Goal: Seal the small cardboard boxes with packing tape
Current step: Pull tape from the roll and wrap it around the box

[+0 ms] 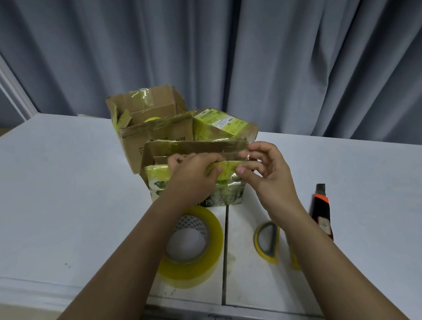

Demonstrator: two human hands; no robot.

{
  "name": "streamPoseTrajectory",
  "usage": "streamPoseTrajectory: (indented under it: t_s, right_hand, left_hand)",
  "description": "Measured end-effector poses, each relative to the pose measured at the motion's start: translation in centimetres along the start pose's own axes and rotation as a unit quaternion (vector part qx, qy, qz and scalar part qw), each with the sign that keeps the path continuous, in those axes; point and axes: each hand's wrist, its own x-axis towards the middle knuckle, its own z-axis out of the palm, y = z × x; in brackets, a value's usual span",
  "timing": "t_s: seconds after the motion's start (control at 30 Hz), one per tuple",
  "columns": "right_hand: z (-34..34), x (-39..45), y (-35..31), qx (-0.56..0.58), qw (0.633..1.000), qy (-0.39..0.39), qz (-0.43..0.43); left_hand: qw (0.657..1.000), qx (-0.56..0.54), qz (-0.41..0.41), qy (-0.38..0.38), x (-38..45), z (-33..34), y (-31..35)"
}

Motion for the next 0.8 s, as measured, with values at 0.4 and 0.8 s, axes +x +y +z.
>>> streamPoseTrajectory:
  t_s: [0.4,0.8]
  right_hand:
    - [0.2,0.0,0.7,0.0,1.0,0.005,-0.014]
    - [1.8,-0.4,1.0,0.005,0.996,0.077,-0.039]
  left_hand:
    - [1.0,0.004,0.003,-0.03,-0.1,0.0,-0.1]
    - [0.998,-0.026,-0.019,-0.045,0.0,-0.1,0.1]
